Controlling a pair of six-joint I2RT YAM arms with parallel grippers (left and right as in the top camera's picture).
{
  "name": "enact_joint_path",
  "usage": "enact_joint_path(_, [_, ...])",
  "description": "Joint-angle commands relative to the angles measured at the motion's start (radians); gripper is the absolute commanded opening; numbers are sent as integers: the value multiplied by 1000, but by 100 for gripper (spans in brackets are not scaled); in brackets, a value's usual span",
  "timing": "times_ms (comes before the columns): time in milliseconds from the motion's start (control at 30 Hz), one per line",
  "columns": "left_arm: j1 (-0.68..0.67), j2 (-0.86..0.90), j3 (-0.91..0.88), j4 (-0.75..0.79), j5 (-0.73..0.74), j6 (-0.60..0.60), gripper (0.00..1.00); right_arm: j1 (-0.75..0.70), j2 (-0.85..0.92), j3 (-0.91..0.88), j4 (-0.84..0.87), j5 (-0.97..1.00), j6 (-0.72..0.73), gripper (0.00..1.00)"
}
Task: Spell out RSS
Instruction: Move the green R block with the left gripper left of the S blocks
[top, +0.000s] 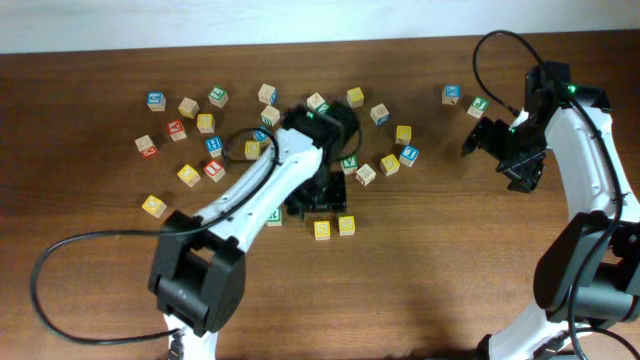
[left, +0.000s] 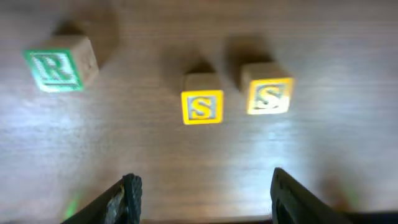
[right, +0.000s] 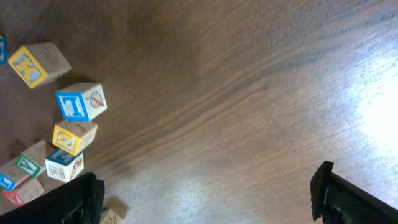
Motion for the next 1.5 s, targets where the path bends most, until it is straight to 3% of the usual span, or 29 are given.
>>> enact_joint_path(0, [82,-18,142,-72,-42,60,58,4,-23,11,-1,-12,-2,98])
enact_joint_path(133, [230,-19,51,-102,-124,100,57,4,-23,11,-1,-12,-2,98])
enact_joint_path(300, [260,-19,-266,178,-96,136,75,4,-23,11,-1,-12,-2,98])
enact_joint_path(433, [259,-19,-365,347,-52,228,70,4,-23,11,-1,-12,-2,98])
enact_joint_path(600, [220,-8,-422,371,-52,227,58,4,-23,11,-1,-12,-2,98])
enact_joint_path(667, [214,-8,-422,374,-52,227,46,4,-23,11,-1,-12,-2,98])
enact_joint_path(767, [214,-8,-422,406,-53,227,41,4,-23,11,-1,-12,-2,98])
enact_joint_path(967, [214,-8,-422,416,-87,227,36,4,-23,11,-1,-12,-2,98])
enact_joint_path(1167, [214,-8,-422,454,-124,227,44,4,-23,11,-1,-12,-2,98])
enact_joint_path(1300, [214,-8,-422,454,-124,227,24,4,-23,11,-1,-12,-2,98])
enact_joint_path(1400, [214,-13,-417,404,-94,227,20,4,-23,11,-1,-12,-2,98])
enact_joint_path(1467, [213,-25,-415,365,7,226,20,4,-23,11,-1,-12,-2,98])
